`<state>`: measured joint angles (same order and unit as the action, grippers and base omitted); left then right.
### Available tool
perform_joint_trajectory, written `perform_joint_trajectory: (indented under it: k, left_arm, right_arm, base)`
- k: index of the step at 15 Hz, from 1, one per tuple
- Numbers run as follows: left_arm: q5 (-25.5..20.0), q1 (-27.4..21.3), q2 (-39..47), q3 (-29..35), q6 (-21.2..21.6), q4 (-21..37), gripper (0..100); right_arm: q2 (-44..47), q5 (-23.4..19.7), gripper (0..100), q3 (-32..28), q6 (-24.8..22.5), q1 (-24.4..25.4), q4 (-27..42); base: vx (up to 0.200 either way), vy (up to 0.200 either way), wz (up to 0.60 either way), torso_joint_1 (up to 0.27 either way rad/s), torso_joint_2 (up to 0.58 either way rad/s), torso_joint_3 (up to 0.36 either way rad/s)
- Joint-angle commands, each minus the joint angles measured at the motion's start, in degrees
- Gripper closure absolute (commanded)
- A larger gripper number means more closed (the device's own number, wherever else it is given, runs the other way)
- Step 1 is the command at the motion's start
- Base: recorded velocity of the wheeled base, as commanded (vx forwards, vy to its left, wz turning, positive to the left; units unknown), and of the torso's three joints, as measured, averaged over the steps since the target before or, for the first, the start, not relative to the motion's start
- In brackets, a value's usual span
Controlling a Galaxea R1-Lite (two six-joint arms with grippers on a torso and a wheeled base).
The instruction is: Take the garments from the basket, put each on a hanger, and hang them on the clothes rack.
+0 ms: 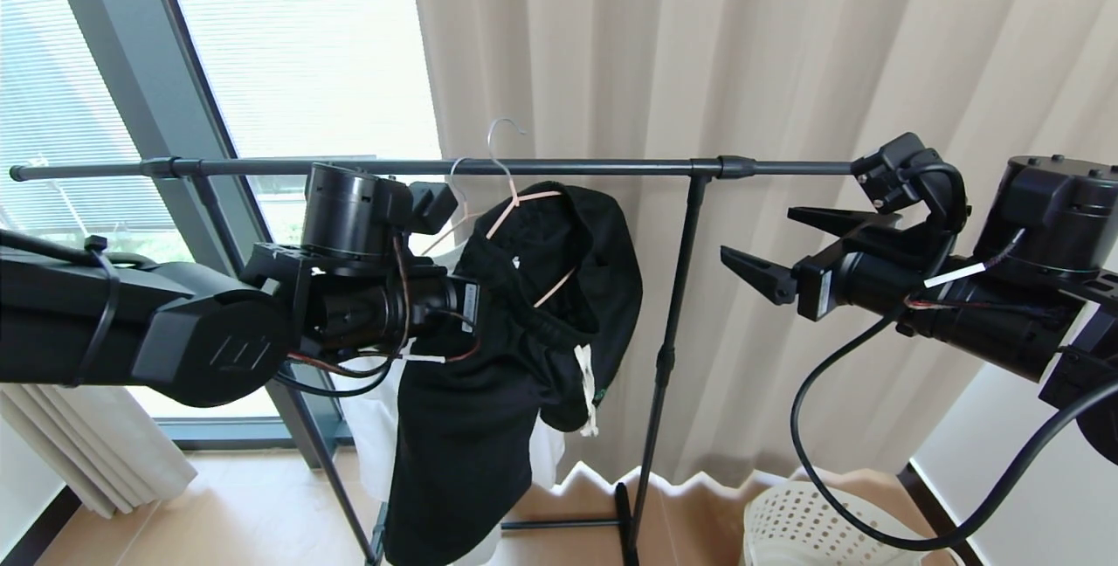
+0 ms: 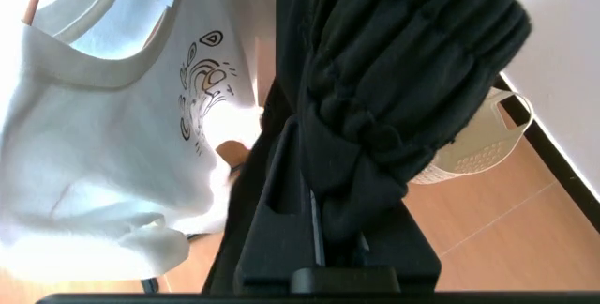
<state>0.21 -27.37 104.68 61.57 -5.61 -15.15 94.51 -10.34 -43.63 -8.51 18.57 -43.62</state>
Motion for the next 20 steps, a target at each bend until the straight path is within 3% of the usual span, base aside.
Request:
perform_joint_trajectory:
  k: [1,20]
  left_arm:
    - [0.23,0.12,2.37,1.79,-0.28,-0.05,100]
    - [1.9,1.79,15.03,14.36,-2.57,-0.14,100]
  right_arm:
    - [-0.29,-0.03,0,0.04,-0.02,-0.02,0.02]
    - [0.23,-0.03,0,-1.28,-1.42,-1.25,-0.06]
  base:
    - [0.0,0.0,0.0,0.0,0.0,0.0]
    - [0.0,0.0,0.0,0.0,0.0,0.0]
